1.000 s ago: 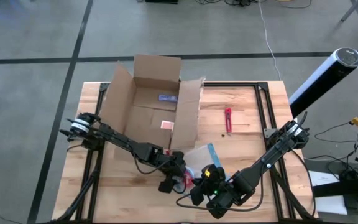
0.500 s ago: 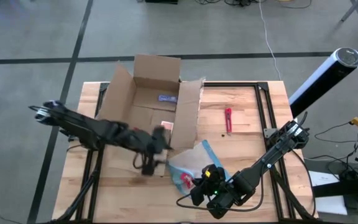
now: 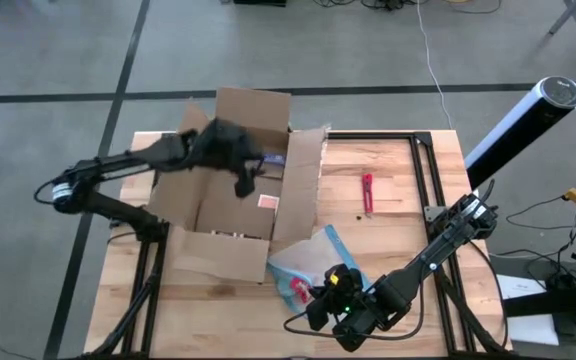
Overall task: Unpack boxes
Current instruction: Put the purple chocolate bar into the blue transparent zip bag
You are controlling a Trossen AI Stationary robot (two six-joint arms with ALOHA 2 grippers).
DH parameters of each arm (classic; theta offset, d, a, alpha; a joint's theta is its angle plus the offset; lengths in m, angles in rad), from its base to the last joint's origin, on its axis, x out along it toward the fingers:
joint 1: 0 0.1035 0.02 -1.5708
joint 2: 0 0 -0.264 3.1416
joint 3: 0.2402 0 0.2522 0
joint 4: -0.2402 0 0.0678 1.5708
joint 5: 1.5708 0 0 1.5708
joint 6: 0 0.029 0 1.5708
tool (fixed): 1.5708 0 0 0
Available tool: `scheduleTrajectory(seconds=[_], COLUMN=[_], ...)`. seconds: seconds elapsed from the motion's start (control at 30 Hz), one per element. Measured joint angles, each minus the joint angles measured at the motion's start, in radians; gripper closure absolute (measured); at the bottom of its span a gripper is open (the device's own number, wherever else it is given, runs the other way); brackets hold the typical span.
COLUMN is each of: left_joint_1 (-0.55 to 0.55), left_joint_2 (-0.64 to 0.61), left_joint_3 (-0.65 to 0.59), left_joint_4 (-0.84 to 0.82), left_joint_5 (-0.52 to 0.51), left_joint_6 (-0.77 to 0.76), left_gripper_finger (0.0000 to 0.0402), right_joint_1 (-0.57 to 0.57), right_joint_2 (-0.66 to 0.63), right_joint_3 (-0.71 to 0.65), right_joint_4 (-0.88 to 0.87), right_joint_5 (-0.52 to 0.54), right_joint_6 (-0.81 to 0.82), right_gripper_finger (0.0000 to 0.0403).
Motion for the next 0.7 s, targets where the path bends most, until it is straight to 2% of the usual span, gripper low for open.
scheduleTrajectory(seconds=[0.13,0.23,0.4,0.57,0.7], left_joint_1=[0.128,0.155,0.126,0.068,0.036], left_joint_2=[0.108,0.202,0.337,0.443,0.501], left_joint_3=[0.000,0.000,0.000,0.000,0.000], left_joint_4=[-0.004,-0.028,-0.085,-0.150,-0.160], left_joint_5=[0.118,0.171,0.244,0.242,0.220], left_joint_6=[0.005,0.009,0.040,0.061,0.064], left_gripper_finger=[0.0209,0.0188,0.0148,0.0120,0.0116], right_joint_1=[0.000,0.000,0.000,0.000,0.000], right_joint_2=[0.000,0.000,0.000,0.000,0.000], right_joint_3=[0.000,0.000,0.000,0.000,0.000], right_joint_4=[0.000,0.000,0.000,0.000,0.000], right_joint_5=[0.000,0.000,0.000,0.000,0.000], right_joint_6=[0.000,0.000,0.000,0.000,0.000], right_gripper_finger=[0.0403,0.0403,0.0403,0.0403,0.0403])
